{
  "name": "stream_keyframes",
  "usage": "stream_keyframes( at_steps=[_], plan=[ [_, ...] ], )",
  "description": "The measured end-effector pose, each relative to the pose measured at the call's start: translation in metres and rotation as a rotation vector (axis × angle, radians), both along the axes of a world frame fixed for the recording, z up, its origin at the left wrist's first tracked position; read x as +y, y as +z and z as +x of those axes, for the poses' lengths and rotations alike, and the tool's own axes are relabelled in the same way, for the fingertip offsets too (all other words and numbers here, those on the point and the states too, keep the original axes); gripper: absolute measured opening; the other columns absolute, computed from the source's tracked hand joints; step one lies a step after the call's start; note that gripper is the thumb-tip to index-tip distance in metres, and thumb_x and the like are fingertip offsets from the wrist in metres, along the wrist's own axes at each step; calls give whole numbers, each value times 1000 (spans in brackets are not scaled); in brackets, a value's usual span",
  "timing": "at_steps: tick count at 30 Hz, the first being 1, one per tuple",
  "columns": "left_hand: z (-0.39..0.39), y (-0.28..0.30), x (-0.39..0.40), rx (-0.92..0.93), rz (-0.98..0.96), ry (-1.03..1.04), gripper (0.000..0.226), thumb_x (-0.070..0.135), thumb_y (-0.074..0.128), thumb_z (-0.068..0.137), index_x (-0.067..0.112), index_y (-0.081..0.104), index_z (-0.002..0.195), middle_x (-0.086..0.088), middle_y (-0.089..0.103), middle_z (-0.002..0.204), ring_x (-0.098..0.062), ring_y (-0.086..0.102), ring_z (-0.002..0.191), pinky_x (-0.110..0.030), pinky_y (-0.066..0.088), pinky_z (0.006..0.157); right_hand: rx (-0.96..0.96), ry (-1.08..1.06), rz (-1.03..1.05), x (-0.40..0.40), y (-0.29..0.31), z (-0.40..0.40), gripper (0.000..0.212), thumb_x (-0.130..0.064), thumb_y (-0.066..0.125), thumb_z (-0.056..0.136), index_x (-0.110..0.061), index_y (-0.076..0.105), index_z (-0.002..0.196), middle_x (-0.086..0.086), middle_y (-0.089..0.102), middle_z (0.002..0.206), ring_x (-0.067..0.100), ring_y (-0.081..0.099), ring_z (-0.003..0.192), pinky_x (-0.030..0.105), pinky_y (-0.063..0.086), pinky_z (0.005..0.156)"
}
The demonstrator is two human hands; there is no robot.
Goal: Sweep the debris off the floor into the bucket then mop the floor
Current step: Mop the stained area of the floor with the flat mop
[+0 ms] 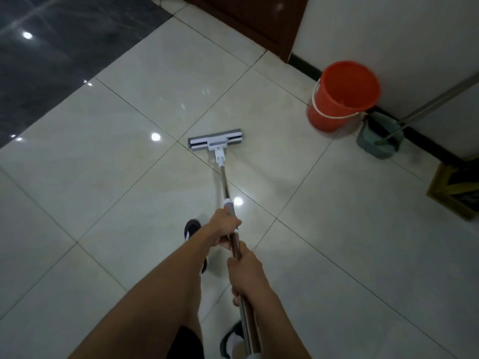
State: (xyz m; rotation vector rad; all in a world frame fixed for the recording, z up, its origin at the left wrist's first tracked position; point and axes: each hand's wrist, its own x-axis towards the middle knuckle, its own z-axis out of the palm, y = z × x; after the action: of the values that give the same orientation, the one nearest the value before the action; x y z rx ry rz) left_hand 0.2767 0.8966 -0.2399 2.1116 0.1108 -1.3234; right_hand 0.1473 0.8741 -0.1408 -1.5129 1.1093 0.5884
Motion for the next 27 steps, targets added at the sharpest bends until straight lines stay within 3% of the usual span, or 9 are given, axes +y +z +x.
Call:
stream_keyframes(
  at_steps=[2, 5, 9, 15, 21, 24, 27],
  plan=[
    [-38, 6, 10, 23, 9, 26, 22, 19, 67, 96, 2, 53, 102, -12, 61, 94, -16, 61, 71, -24, 47, 52, -4, 16, 4, 8, 13, -37, 25, -26, 42, 100, -33, 47, 123, 3, 60, 92, 15, 55, 66, 34, 54, 66],
    [-75, 19, 24, 78, 3, 78, 27, 18, 67, 95, 2, 53, 112, -14, 63, 98, -22, 65, 77, -30, 52, 56, 7, 118, -41, 19, 22, -74, 38, -20, 40, 99, -30, 46, 135, 4, 63, 104, 21, 63, 83, 35, 57, 74],
    [-100, 27, 41, 81, -9, 108, 31, 18, 68, 92, 2, 55, 115, -18, 65, 103, -30, 68, 86, -42, 59, 70, 6, 145, -93, 37, 33, -95, 47, -17, 42, 99, -29, 43, 144, 1, 63, 109, 12, 63, 82, 18, 46, 62],
    [-101, 47, 88, 102, -70, 172, 18, 12, 62, 96, 14, 51, 109, -16, 66, 88, -27, 67, 64, -37, 56, 51, -12, 110, -184, 92, 40, -98, 45, -15, 46, 101, -26, 46, 144, 5, 67, 112, 18, 65, 86, 31, 58, 78],
    [-107, 62, 192, 120, -103, 87, 20, 10, 63, 97, 12, 49, 110, -10, 61, 88, -19, 64, 67, -33, 55, 53, 39, 81, -211, 209, 55, -99, 49, -13, 46, 100, -26, 44, 147, 4, 69, 108, 13, 62, 79, 24, 54, 73],
    [-102, 70, 252, 134, -90, 54, 20, 10, 63, 96, 9, 52, 112, -11, 62, 88, -20, 65, 67, -35, 57, 53, 55, 25, -209, 272, 66, -94, 47, -13, 46, 98, -26, 48, 142, 5, 69, 98, 13, 61, 70, 25, 53, 60],
    [-102, 74, 305, 117, -75, 2, 35, 12, 65, 95, 6, 52, 127, -10, 62, 92, -20, 66, 70, -32, 56, 53, 34, 2, -188, 328, 83, -92, 47, -12, 45, 97, -27, 49, 141, -1, 65, 94, 10, 58, 68, 17, 44, 55]
  ],
)
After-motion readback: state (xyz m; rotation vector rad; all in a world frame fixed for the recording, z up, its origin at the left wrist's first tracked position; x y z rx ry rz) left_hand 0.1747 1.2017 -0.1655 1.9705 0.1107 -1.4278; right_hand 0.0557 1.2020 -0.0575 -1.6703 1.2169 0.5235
